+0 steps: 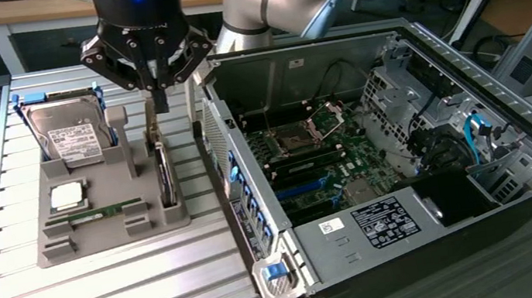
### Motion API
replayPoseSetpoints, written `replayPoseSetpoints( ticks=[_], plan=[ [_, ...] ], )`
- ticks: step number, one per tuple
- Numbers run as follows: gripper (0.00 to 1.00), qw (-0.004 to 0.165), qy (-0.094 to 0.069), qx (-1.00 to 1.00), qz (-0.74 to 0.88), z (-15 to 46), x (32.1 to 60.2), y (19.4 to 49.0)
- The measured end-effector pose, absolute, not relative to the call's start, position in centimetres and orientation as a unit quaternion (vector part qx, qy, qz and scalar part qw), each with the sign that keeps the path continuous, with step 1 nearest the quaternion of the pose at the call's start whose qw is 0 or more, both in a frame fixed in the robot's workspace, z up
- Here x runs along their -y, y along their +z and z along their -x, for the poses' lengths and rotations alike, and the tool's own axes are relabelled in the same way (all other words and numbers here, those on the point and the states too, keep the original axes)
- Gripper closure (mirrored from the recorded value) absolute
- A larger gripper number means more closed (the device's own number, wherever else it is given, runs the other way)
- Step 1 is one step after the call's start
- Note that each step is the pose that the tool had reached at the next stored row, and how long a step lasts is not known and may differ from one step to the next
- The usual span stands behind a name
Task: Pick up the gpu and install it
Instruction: 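Reach for the gpu, then pick up the gpu and move the gpu toward the slot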
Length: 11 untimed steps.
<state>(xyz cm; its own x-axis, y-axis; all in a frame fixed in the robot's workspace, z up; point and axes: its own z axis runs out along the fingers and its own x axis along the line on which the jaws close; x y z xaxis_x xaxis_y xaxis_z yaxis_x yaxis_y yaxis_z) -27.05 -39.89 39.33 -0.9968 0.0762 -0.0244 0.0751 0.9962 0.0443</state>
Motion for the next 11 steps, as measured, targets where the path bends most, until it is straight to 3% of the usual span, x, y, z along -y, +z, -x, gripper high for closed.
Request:
replayPoseSetpoints(
  ticks=[11],
  plan=[
    [0.89,0.013,0.022,-0.999,-0.038,27.41,39.89,39.33]
  ],
)
